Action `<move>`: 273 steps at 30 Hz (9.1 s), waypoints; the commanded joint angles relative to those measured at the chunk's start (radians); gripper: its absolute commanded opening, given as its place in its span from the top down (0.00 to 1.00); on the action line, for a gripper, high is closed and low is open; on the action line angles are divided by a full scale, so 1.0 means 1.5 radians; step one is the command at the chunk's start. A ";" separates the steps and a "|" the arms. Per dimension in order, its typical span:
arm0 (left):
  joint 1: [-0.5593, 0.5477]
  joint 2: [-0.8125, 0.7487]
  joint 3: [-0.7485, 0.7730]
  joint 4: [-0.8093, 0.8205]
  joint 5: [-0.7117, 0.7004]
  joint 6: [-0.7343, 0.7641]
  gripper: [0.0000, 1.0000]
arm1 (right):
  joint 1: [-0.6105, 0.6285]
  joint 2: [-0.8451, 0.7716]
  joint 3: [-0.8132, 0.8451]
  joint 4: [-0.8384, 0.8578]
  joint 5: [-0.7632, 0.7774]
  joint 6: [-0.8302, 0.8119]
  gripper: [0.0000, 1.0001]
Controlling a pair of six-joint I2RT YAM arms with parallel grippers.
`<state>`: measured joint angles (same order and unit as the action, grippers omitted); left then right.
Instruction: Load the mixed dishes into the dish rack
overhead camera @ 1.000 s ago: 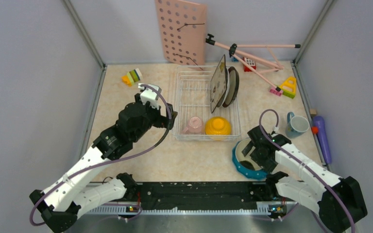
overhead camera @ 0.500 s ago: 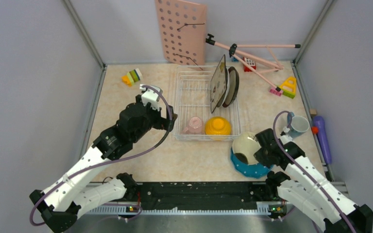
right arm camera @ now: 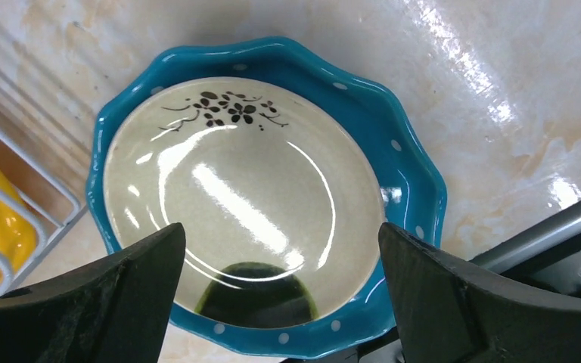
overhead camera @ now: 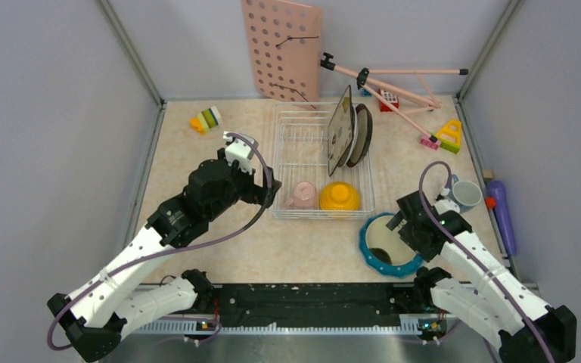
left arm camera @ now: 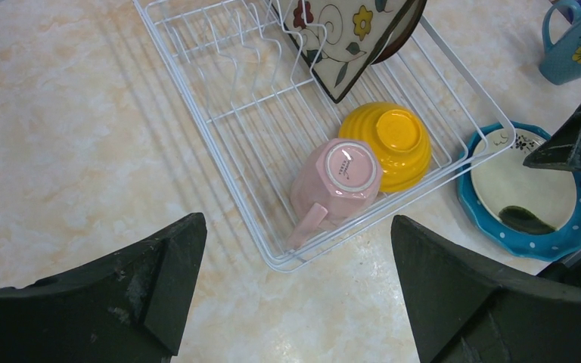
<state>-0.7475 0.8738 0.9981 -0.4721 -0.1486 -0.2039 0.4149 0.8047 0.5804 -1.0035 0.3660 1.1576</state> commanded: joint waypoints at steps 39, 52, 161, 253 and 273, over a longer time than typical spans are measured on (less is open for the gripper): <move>0.000 0.063 0.002 0.080 0.224 0.012 0.08 | -0.043 -0.116 0.105 -0.083 0.062 0.048 1.00; -0.058 0.146 0.031 0.139 0.300 0.137 0.12 | -0.042 -0.046 0.266 -0.096 0.140 -0.043 1.00; 0.118 0.672 0.363 0.419 0.279 -0.306 1.00 | -0.043 -0.075 0.284 0.048 0.143 -0.108 0.17; 0.342 0.295 -0.120 0.194 0.185 -0.249 1.00 | -0.043 0.000 0.091 0.208 -0.127 -0.318 0.15; 0.444 0.204 -0.184 0.190 0.120 -0.239 0.90 | -0.042 0.154 0.067 0.092 -0.093 -0.147 0.15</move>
<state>-0.1295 1.2259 0.7311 -0.2192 0.1787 -0.4858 0.3523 1.0065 0.6785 -0.8680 0.2317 0.8692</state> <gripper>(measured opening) 0.050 0.856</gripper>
